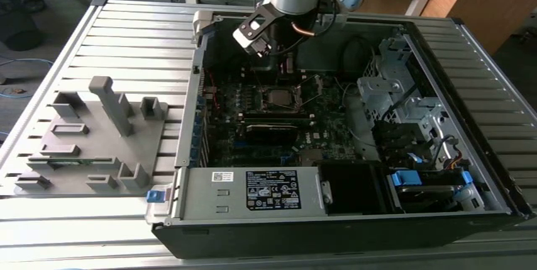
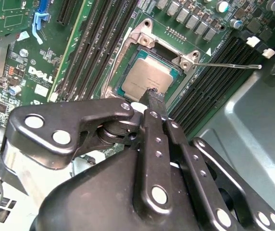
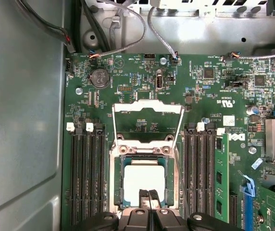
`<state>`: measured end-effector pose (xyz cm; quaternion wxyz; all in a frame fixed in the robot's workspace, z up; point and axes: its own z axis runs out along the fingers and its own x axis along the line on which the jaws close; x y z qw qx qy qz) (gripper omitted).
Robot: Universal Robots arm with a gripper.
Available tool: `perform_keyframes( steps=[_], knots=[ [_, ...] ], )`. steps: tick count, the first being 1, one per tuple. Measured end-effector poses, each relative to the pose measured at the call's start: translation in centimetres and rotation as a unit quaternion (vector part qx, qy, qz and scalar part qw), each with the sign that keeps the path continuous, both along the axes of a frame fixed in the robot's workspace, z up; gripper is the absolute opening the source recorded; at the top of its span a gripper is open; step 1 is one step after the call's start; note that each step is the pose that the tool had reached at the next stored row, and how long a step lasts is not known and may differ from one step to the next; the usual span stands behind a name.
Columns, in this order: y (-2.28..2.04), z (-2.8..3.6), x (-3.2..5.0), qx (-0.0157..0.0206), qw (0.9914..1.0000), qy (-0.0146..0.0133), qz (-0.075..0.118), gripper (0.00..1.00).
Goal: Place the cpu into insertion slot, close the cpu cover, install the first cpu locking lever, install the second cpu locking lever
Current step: 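Close the cpu cover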
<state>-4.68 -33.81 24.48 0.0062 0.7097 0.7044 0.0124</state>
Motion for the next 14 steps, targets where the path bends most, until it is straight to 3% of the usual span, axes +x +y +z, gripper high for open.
perform_keyframes(
  steps=[14],
  knots=[
    [0.00,0.16,0.09,0.0000,1.00000,0.0001,0.000,0.11]
  ],
)
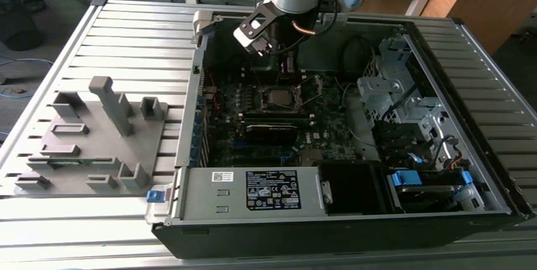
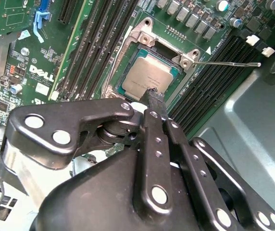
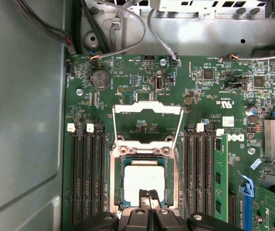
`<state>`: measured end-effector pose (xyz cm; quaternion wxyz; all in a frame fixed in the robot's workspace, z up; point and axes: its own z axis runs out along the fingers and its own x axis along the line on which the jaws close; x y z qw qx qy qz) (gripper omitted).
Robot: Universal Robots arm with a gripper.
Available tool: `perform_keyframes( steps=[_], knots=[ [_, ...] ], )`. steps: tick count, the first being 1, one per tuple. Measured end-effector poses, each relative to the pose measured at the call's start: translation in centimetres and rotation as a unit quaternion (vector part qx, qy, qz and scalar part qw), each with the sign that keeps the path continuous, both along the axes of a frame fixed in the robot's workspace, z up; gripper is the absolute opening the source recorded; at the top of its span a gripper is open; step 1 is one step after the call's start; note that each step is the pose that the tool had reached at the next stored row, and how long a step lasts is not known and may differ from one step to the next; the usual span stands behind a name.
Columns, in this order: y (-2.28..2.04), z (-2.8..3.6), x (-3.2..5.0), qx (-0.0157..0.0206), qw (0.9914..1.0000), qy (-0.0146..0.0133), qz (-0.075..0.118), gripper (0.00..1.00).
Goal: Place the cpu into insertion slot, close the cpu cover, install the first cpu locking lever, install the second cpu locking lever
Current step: 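Close the cpu cover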
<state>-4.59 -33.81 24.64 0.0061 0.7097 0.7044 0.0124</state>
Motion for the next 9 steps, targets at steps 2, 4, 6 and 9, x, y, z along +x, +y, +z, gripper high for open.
perform_keyframes(
  steps=[2,4,6,9],
  knots=[
    [0.01,0.03,0.00,-0.0001,1.00000,0.0000,0.000,0.11],
    [0.00,0.12,0.00,-0.0001,1.00000,0.0001,0.000,0.11],
    [0.00,0.21,0.00,0.0000,1.00000,0.0002,0.000,0.11],
    [0.00,0.24,0.00,0.0001,1.00000,0.0001,0.000,0.11]
  ],
)
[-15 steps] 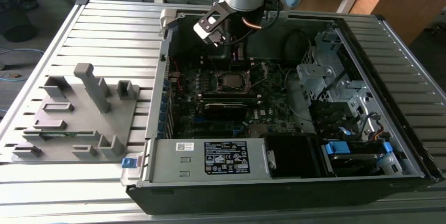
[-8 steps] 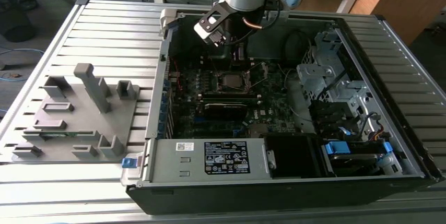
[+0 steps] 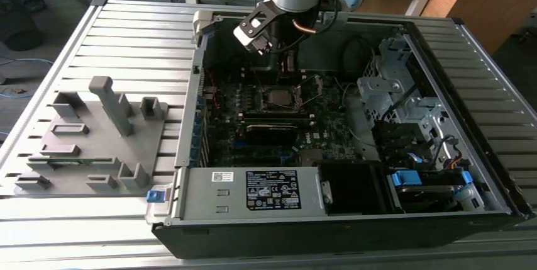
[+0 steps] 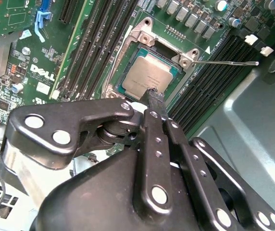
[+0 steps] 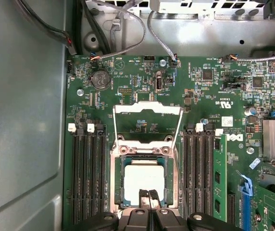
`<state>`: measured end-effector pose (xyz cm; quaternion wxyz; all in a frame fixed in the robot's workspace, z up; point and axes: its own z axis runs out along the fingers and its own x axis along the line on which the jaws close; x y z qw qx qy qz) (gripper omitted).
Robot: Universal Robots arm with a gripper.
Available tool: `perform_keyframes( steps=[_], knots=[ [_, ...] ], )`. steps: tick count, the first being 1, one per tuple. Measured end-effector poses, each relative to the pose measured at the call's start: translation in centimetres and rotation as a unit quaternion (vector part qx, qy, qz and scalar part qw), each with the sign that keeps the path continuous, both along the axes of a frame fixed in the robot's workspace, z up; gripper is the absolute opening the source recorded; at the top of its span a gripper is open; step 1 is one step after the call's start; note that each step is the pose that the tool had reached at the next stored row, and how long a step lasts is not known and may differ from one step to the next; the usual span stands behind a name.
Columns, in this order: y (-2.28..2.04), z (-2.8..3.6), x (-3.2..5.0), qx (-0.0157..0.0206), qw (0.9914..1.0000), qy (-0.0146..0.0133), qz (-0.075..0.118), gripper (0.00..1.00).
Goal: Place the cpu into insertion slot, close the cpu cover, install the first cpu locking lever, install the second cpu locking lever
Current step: 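Close the cpu cover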
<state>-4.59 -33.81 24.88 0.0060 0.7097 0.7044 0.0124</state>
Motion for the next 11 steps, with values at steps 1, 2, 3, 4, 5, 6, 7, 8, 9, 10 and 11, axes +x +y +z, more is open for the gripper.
perform_keyframes(
  steps=[1,2,3,4,5,6,7,8,9,10,11],
  knots=[
    [0.00,0.00,0.00,0.0000,1.00000,0.0000,0.000,0.11],
    [0.00,0.01,0.00,-0.0001,1.00000,0.0000,0.000,0.11],
    [0.00,0.01,0.02,-0.0001,1.00000,0.0001,0.000,0.11],
    [-0.01,0.02,0.04,-0.0001,1.00000,0.0001,0.000,0.11],
    [-0.01,0.02,0.07,-0.0002,1.00000,0.0001,0.000,0.11],
    [-0.01,0.02,0.11,-0.0002,1.00000,0.0001,0.000,0.11],
    [-0.01,0.01,0.15,-0.0001,1.00000,0.0001,0.000,0.11],
    [0.00,0.01,0.19,-0.0001,1.00000,0.0001,0.000,0.11],
    [-0.01,0.01,0.24,-0.0001,1.00000,0.0001,0.000,0.11],
    [0.00,0.01,0.28,-0.0001,1.00000,0.0001,0.000,0.11],
    [0.00,0.01,0.34,-0.0001,1.00000,0.0001,0.000,0.11]
  ],
)
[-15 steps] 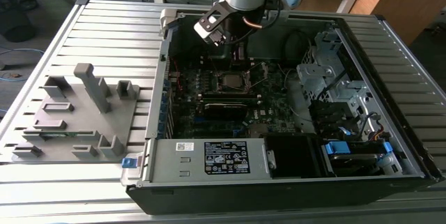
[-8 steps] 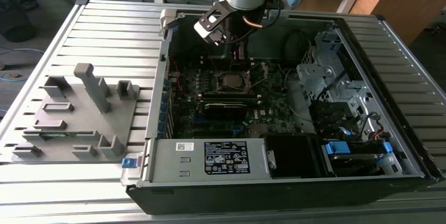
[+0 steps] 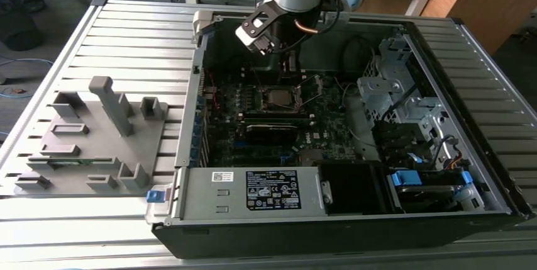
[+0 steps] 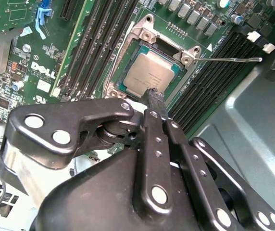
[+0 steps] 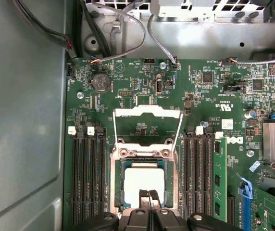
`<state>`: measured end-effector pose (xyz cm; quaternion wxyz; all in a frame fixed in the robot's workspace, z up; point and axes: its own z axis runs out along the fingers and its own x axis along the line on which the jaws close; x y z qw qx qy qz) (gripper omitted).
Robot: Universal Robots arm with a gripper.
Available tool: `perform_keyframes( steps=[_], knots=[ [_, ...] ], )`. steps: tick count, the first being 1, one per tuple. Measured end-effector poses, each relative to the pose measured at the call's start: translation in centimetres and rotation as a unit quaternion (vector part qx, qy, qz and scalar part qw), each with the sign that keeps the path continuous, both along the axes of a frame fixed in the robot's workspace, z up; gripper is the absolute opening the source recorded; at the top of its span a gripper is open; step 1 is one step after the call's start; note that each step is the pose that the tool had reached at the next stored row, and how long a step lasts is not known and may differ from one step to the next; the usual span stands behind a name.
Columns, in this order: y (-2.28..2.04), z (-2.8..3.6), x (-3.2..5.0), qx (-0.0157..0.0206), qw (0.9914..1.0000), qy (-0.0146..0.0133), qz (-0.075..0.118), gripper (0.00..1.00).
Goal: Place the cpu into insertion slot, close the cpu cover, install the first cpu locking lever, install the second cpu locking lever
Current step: 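Close the cpu cover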
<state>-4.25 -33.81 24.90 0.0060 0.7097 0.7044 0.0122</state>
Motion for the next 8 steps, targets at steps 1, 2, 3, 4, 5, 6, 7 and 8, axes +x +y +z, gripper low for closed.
perform_keyframes(
  steps=[1,2,3,4,5,6,7,8],
  knots=[
    [0.00,0.00,0.05,0.0000,1.00000,0.0000,0.000,0.11],
    [0.00,0.00,0.09,0.0000,1.00000,0.0000,0.000,0.11],
    [0.00,0.00,0.14,0.0000,1.00000,0.0000,0.000,0.11],
    [0.00,0.00,0.19,0.0000,1.00000,0.0000,0.000,0.11],
    [0.00,0.00,0.24,0.0000,1.00000,0.0000,0.000,0.11],
    [0.00,0.00,0.28,0.0000,1.00000,0.0000,0.000,0.11],
    [0.00,0.00,0.29,0.0000,1.00000,0.0000,0.000,0.11],
    [0.00,0.00,0.29,0.0000,1.00000,0.0000,0.000,0.11]
  ],
)
